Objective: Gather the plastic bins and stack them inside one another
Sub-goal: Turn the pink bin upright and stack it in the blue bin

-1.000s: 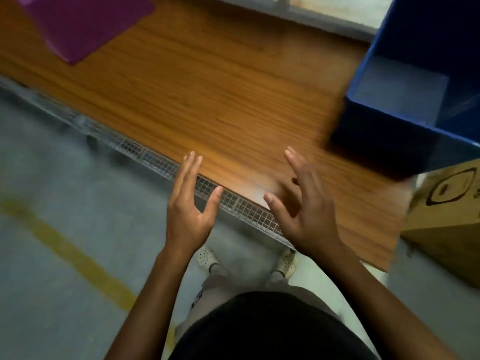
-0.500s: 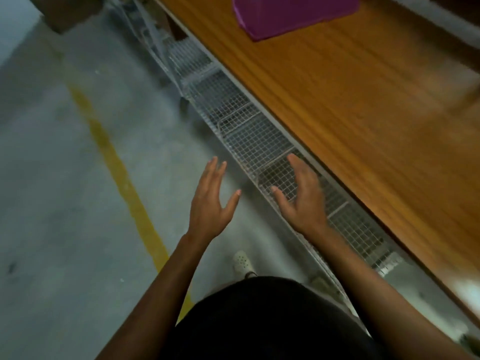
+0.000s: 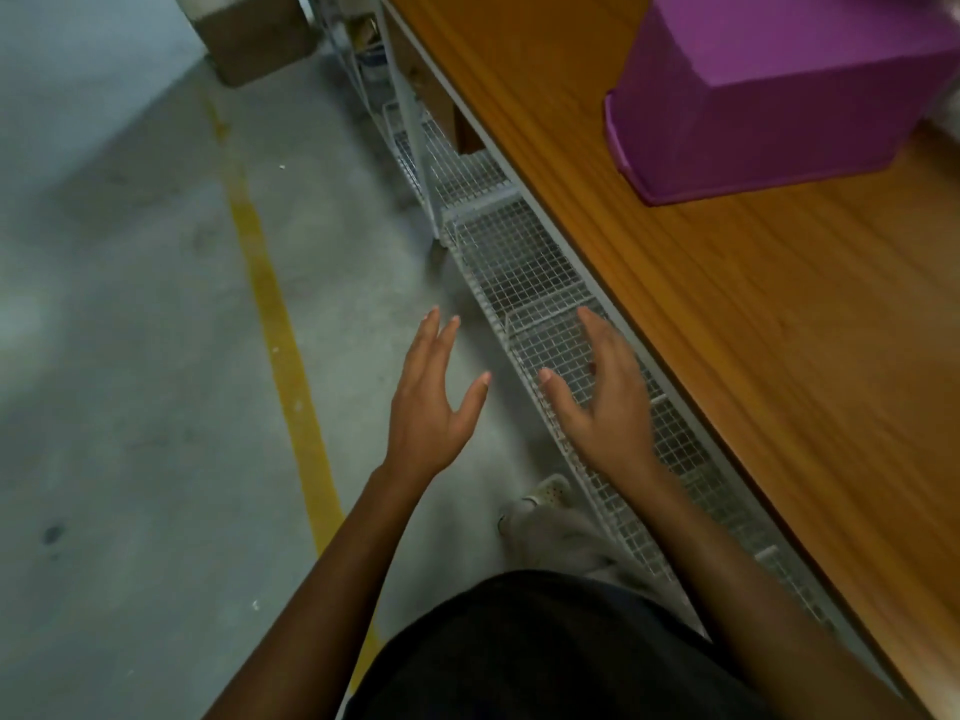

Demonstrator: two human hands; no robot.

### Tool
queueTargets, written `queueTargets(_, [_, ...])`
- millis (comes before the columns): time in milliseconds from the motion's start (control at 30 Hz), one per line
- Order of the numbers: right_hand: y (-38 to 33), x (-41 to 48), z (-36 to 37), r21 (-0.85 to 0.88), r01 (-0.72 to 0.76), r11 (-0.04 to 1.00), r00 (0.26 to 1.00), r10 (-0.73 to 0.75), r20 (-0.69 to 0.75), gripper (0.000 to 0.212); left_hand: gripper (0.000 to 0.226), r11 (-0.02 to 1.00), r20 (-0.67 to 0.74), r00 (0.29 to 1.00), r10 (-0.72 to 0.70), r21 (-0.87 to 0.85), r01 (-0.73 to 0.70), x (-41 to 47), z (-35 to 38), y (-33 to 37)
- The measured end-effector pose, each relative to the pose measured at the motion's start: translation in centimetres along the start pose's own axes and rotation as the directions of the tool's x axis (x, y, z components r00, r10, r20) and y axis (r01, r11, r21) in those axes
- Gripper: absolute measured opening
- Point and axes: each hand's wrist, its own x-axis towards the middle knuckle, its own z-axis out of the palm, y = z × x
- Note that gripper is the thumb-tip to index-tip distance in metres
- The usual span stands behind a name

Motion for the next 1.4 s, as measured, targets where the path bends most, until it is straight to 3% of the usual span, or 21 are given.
queueTargets(300, [-1.8, 13.8, -3.4, 0.187, 0.059, 0.981, 0.973, -0.014, -0.23, 0.062, 0.065, 0.979, 0.022, 0.981, 0.195, -0.063, -0.193, 18.2, -0.9, 4.3])
queueTargets(600, [-0.2, 22.1, -7.0, 0.056, -0.006, 0.998, 0.863, 0.033, -0.503, 0.054, 0.064, 0.913, 0.101, 0.921, 0.377, -0.208, -0.351, 32.2, 3.9, 8.3])
queueTargets(900, [3.7, 28.4, -10.5, -0.069, -0.244, 0.967, 0.633, 0.105, -0.767, 0.05, 0.065, 0.756, 0.266, 0.721, 0.64, -0.382, -0.531, 45.1, 11.1, 13.0])
queueTargets(1167, [6.3, 32.6, -12.4, -0.064, -0.517, 0.854, 0.45, 0.207, -0.869, 0.062, 0.069, 0.633, 0.371, 0.513, 0.774, -0.454, -0.627, 53.7, 16.7, 17.4])
queueTargets(1400, [9.8, 34.0, -12.6, 0.185, -0.727, 0.662, 0.326, 0.569, -0.755, 0.094, 0.067, 0.761, 0.651, 0.449, 0.612, -0.328, -0.56, 57.6, 20.7, 19.8])
